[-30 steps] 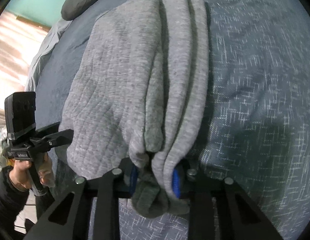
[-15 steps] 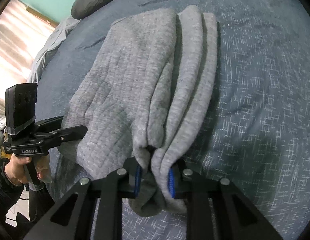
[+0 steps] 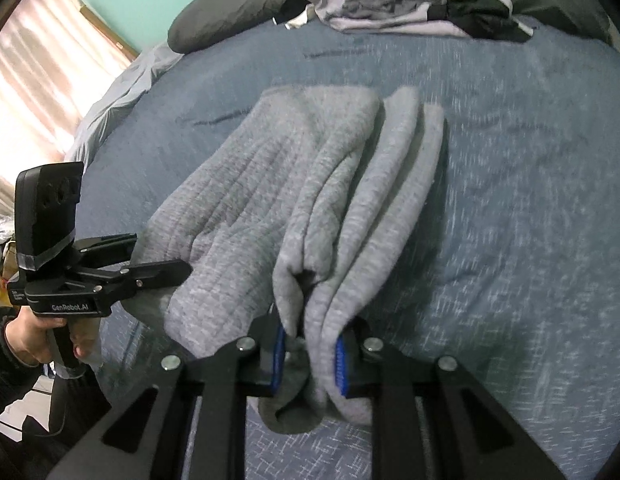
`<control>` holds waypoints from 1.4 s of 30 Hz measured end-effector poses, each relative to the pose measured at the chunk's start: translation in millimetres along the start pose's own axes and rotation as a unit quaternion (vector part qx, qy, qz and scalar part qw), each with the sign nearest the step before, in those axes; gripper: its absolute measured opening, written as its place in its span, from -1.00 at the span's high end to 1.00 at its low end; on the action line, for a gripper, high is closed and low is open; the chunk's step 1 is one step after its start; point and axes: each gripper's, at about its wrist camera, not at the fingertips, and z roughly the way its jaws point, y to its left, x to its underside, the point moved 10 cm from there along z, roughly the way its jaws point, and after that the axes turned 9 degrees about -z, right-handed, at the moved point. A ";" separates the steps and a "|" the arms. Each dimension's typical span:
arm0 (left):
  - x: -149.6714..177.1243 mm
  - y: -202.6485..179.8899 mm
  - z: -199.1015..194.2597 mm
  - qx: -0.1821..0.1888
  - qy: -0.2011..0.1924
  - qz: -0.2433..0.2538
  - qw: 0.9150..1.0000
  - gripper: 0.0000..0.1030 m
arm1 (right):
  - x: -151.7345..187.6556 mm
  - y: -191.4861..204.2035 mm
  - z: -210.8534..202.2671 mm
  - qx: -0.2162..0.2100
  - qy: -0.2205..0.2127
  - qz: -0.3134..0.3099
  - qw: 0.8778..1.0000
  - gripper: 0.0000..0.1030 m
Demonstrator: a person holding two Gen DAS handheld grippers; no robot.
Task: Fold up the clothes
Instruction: 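Lift the sweatshirt with both tools and carry it toward the headboard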
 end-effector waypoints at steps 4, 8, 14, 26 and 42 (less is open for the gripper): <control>12.2 -0.4 -11.7 0.000 -0.010 0.014 1.000 0.03 | -23.3 11.0 -0.5 0.010 -0.009 -0.008 1.000 0.64; -5.4 -10.3 -22.7 0.004 -0.018 0.024 1.000 0.04 | -33.0 9.5 -17.3 0.018 -0.022 -0.014 1.000 0.64; -15.3 -35.2 -29.7 0.010 -0.025 0.034 0.999 0.04 | -41.3 4.9 -39.1 0.031 -0.034 -0.020 0.999 0.64; -41.2 -111.2 -32.5 0.022 -0.038 0.065 0.997 0.04 | -48.3 -25.8 -116.1 0.059 -0.061 -0.023 0.996 0.65; -68.4 -274.7 11.9 0.050 -0.041 0.121 0.991 0.04 | -28.8 -122.1 -225.6 0.109 -0.100 -0.003 0.989 0.65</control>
